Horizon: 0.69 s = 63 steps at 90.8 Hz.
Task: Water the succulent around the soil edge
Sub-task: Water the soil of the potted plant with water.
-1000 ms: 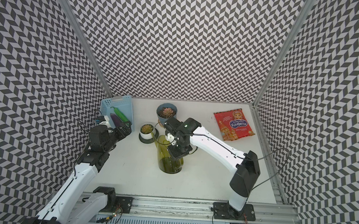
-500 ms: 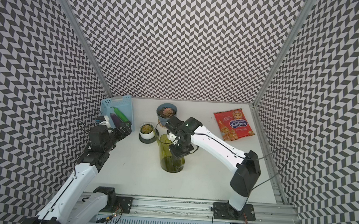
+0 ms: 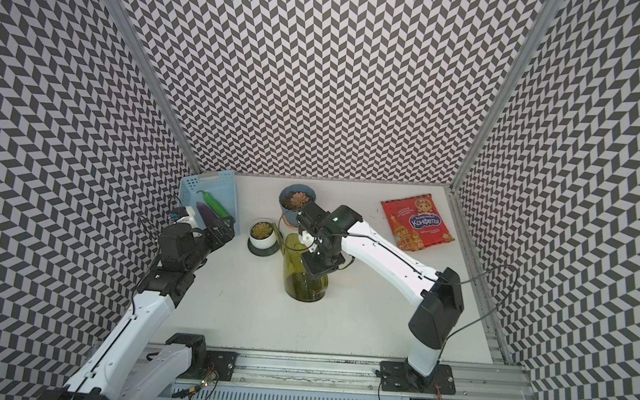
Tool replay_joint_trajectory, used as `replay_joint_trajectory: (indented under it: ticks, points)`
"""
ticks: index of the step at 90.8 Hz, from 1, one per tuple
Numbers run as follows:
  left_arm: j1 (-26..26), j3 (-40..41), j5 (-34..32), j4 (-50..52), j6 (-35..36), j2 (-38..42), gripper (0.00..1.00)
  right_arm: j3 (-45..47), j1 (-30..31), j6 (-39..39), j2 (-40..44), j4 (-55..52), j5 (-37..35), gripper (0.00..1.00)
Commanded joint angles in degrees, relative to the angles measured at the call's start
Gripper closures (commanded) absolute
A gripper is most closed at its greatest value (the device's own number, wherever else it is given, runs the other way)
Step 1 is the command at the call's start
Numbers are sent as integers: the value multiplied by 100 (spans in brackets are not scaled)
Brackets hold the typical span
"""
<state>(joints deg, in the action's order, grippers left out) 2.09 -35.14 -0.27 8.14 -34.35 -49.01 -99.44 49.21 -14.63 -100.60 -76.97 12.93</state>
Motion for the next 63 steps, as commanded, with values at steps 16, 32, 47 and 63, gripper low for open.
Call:
replay_joint_trajectory:
  ticks: [16,32,47,63]
  points:
    - [-15,-17,28,-83,94,31,0,-357,-96,4,-144,284,143,100]
    - [-15,-38,21,-76,106,34,0,-536,-106,32,-278,255,223,100]
    - [-15,-45,10,-85,113,25,0,-661,-105,80,-385,202,268,100]
    - [-15,-45,-6,-63,127,30,0,-708,-109,107,-425,183,308,100]
